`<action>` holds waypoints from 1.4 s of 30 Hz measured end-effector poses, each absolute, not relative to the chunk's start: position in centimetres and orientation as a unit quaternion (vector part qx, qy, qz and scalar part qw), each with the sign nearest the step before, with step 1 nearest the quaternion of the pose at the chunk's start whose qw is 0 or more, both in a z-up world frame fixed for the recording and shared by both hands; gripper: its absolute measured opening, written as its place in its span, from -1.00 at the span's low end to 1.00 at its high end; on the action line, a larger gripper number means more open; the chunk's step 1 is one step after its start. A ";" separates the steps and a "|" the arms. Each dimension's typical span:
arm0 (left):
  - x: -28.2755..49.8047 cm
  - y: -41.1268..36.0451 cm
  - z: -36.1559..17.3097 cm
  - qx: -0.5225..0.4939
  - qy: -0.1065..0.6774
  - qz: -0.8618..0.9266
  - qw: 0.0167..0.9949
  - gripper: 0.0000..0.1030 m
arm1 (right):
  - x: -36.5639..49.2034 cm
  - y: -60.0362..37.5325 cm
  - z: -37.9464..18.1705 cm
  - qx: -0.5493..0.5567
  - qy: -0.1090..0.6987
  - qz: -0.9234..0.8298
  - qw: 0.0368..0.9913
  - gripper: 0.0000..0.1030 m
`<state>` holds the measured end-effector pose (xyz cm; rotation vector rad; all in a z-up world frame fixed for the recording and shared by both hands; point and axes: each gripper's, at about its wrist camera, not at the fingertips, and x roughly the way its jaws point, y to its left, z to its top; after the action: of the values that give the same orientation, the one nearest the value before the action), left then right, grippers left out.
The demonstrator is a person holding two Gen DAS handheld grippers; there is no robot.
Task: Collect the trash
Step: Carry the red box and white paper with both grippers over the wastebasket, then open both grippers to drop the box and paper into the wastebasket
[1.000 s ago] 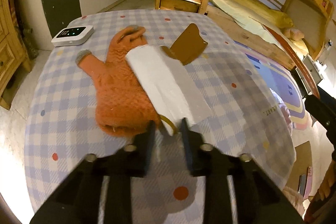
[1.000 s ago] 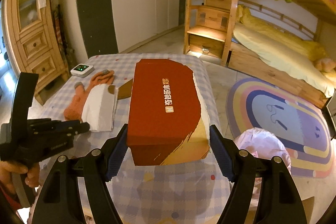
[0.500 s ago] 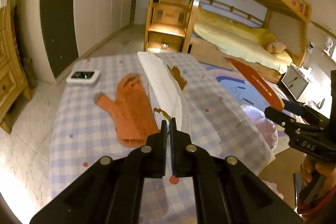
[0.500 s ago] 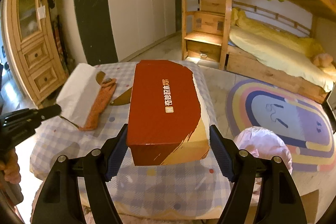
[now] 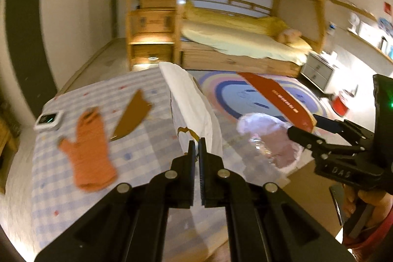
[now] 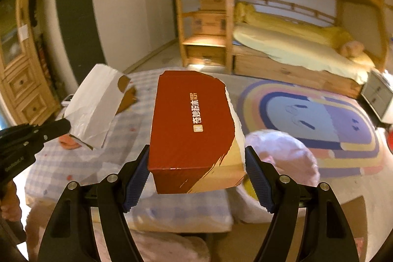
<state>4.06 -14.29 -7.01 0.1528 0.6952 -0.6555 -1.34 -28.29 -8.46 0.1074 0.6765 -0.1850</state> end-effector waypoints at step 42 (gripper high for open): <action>7.5 -31.3 -10.2 0.125 0.354 -0.389 0.841 -0.34 | -2.1 -44.6 -16.7 0.172 0.408 -0.249 0.862 0.59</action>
<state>7.47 -31.27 -10.18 0.2644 0.7481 -0.8218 -2.06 -44.64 -16.68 0.3608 0.8552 -0.5220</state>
